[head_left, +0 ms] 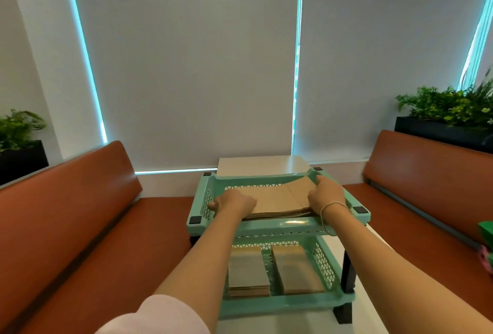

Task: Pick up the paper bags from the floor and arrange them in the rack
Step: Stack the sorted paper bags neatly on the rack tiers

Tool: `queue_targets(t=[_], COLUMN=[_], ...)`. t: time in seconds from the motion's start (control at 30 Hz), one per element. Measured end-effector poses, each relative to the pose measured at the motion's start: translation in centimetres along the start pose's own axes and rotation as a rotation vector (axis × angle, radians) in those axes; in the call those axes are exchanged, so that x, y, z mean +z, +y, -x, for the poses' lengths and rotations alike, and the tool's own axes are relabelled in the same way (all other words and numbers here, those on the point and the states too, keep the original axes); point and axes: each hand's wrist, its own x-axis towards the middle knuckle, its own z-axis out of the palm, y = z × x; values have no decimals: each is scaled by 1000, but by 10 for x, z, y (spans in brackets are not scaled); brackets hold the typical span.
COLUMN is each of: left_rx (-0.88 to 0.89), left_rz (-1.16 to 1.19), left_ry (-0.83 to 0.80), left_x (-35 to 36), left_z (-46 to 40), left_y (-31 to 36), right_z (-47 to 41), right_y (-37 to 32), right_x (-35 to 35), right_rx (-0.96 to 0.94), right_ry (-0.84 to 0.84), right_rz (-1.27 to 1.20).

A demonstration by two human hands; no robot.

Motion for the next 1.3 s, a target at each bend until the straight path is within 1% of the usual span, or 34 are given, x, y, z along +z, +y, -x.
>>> queue_targets(t=[0.13,0.27,0.6,0.67,0.8,0.9,1.13,1.3], left_rx=[10,-6,6,15,72,81,67,20], left_rz=[-34,-1,-29,-42,-183,-248,-326,-314], left_ry=[-65,-23,3,-10,-38,-53,-30,5], left_x=[4,7,6,5,6,8,10,9], left_z=[-3,-6,-5,-2,1,0,-2,-3], left_y=[0,-1,-2,-2,-1,-1,0,0], right_z=[-4,-10,-11,-11,-12,-13,-17,-17], right_y=[0,1,-1,-1,0,0,1,0], right_x=[4,7,8,9,11,11,13,15], right_rx=[18,-7,-42,-38,-4,6,30,12], right_ry=[-40,-76,-90,-90,-103,-108,-116,-112], right_rz=[60,197,395,401,366,362,319,348])
